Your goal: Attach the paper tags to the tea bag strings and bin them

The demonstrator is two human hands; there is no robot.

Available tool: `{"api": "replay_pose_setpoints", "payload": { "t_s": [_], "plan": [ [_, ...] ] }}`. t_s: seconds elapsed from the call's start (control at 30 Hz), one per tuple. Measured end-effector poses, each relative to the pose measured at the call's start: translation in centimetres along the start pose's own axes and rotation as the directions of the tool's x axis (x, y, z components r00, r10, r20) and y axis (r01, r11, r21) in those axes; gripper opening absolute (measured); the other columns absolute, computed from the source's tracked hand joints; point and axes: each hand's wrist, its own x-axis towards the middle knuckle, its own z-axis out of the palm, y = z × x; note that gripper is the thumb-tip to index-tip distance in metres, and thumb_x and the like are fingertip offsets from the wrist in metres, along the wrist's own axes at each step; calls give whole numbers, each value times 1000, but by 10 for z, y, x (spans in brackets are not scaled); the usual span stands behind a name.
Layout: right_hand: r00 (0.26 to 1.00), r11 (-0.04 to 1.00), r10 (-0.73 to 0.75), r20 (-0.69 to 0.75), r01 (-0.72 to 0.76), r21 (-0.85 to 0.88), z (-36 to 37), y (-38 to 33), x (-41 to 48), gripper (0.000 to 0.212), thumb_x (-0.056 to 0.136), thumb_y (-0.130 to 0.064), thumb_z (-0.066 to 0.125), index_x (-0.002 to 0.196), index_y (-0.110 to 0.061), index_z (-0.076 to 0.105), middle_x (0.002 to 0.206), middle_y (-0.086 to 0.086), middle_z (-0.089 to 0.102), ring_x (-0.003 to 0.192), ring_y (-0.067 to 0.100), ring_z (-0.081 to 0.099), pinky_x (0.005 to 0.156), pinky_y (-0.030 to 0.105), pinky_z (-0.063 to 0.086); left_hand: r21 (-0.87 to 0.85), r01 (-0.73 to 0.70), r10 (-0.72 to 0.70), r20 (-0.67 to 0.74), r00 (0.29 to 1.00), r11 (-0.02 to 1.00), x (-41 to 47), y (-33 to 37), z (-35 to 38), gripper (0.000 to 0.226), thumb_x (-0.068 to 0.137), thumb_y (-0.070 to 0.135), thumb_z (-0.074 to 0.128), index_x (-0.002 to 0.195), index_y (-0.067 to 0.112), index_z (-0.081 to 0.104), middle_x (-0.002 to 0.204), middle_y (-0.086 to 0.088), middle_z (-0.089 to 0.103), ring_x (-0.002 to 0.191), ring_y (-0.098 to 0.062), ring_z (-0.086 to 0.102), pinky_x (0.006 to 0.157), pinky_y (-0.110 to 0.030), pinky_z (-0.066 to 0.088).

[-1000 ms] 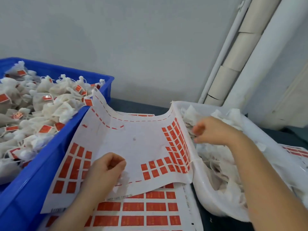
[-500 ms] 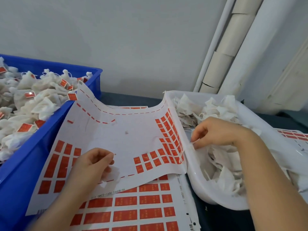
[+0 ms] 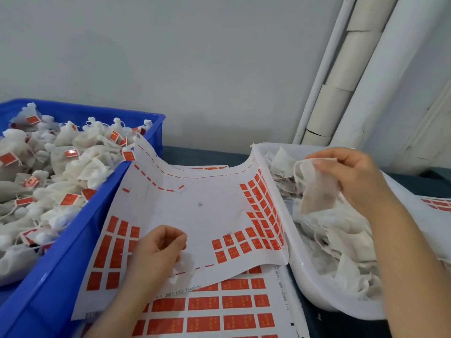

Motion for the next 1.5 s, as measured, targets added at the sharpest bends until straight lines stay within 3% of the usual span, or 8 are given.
{"api": "replay_pose_setpoints", "payload": {
  "t_s": [0.07, 0.2, 0.37, 0.57, 0.67, 1.07, 1.23, 1.5],
  "plan": [
    [994, 995, -80, -79, 84, 48, 7, -18, -5, 14, 81, -24, 66, 74, -34, 73, 79, -8, 67, 85, 18, 57, 73, 35, 47, 13, -23, 23, 3, 1000, 1000, -1, 2, -1, 2, 86, 26, 63, 86, 27, 61, 84, 11, 66, 80, -8, 61, 56, -14, 43],
    [966, 970, -239, -101, 243, 20, 48, -55, -30, 13, 74, -36, 62, 82, -41, 70, 78, -16, 69, 68, -1, 62, 51, 13, 48, -148, -204, 211, 33, 977, 968, -6, 9, -5, 8, 83, 31, 60, 89, 27, 64, 80, 10, 70, 62, -5, 63, 48, -13, 46],
    [987, 999, -13, 159, 6, 45, 143, -20, -69, 16, 89, -25, 59, 84, -38, 67, 86, -32, 63, 82, -12, 57, 67, 12, 51, -428, -233, 299, 95, 949, 873, -13, 11, -7, 39, 93, 45, 40, 96, 15, 65, 82, -3, 69, 56, -16, 60, 44, -21, 46],
    [985, 967, 124, 117, -147, 209, 187, 22, -97, 22, 90, -18, 57, 83, -38, 64, 87, -34, 62, 90, -15, 55, 64, 2, 45, -116, -318, 328, 75, 942, 941, -9, 8, -1, 33, 74, 52, 68, 99, 30, 64, 80, 13, 66, 63, -5, 62, 52, -15, 47],
    [987, 963, 140, 83, -155, 221, 183, 26, -101, 18, 89, -21, 58, 84, -38, 64, 89, -29, 64, 91, -15, 54, 64, 2, 45, -77, -338, 341, 21, 940, 938, -8, 8, 0, 12, 78, 31, 67, 89, 34, 65, 78, 19, 67, 68, -2, 64, 53, -11, 48],
    [981, 976, 137, 135, -157, 152, 181, 28, -102, 14, 78, -37, 70, 91, -33, 70, 92, -19, 69, 89, -6, 61, 73, 5, 48, -83, -340, 340, -21, 940, 937, -9, 7, -4, 17, 88, 14, 58, 81, 28, 67, 70, 11, 68, 59, -5, 63, 51, -12, 49],
    [986, 972, 110, 129, -134, 193, 179, 30, -101, 8, 83, -26, 65, 75, -30, 64, 75, -20, 65, 79, -3, 59, 65, 6, 45, -75, -342, 343, 8, 939, 937, -10, 6, 1, 16, 92, 18, 51, 80, 23, 62, 69, 8, 65, 60, -7, 61, 52, -14, 50],
    [984, 979, 76, 163, -105, 175, 170, 33, -95, 13, 86, -21, 62, 77, -30, 60, 80, -22, 62, 82, -4, 56, 66, 5, 44, -189, -307, 268, -206, 941, 933, -7, 8, -5, 19, 93, 26, 48, 78, 20, 59, 65, 7, 64, 57, -6, 61, 52, -12, 49]
  ]
}}
